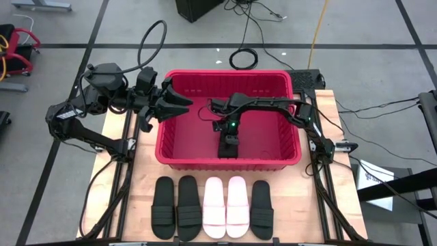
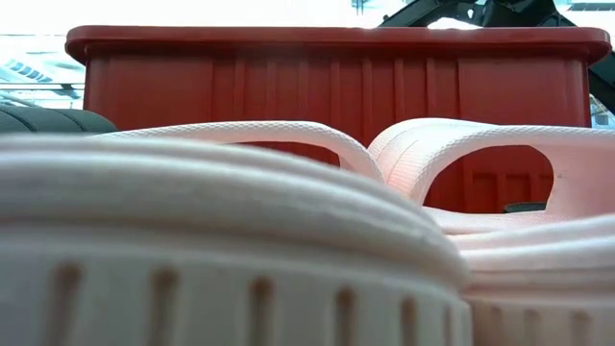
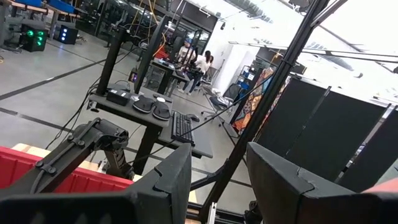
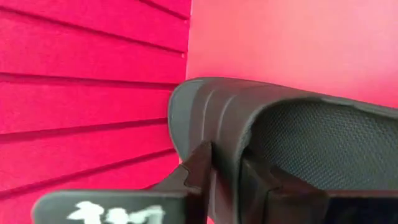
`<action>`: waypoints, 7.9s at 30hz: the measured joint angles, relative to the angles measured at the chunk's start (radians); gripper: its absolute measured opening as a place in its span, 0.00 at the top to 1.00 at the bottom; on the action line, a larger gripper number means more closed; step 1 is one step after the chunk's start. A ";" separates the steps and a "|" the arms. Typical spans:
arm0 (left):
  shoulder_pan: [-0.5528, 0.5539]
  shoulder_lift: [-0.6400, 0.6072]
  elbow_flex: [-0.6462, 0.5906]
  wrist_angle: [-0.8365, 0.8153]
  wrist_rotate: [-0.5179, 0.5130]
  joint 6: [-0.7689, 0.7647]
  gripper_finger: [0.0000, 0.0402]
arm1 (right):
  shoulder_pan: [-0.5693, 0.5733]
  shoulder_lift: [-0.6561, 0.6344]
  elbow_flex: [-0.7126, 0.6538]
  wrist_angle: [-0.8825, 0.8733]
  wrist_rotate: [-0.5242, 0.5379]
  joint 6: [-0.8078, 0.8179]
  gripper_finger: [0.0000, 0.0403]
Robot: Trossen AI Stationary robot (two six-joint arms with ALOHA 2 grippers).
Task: Pick and place slides into bin
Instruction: Put the black slipper into the red bin
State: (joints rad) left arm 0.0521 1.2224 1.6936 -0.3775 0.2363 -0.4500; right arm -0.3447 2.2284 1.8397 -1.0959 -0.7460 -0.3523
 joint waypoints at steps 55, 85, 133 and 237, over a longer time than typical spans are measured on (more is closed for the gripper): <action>0.000 0.000 0.000 -0.060 0.000 0.005 0.62 | -0.158 -0.581 0.000 0.321 0.190 0.284 0.57; -0.002 0.000 0.000 -0.063 0.000 -0.009 0.62 | 0.132 -0.927 0.000 0.811 0.254 0.576 0.59; -0.094 0.028 0.000 -0.065 0.055 -0.113 0.62 | 1.174 -0.783 0.001 -0.069 1.178 1.158 0.59; -0.212 0.108 0.000 -0.040 -0.055 -0.078 0.62 | 1.065 -0.690 -1.292 1.567 0.745 1.429 0.96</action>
State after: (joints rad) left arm -0.1596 1.3308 1.6939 -0.4179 0.1818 -0.5283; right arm 0.7205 1.5379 0.5476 0.4714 -0.0010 1.0767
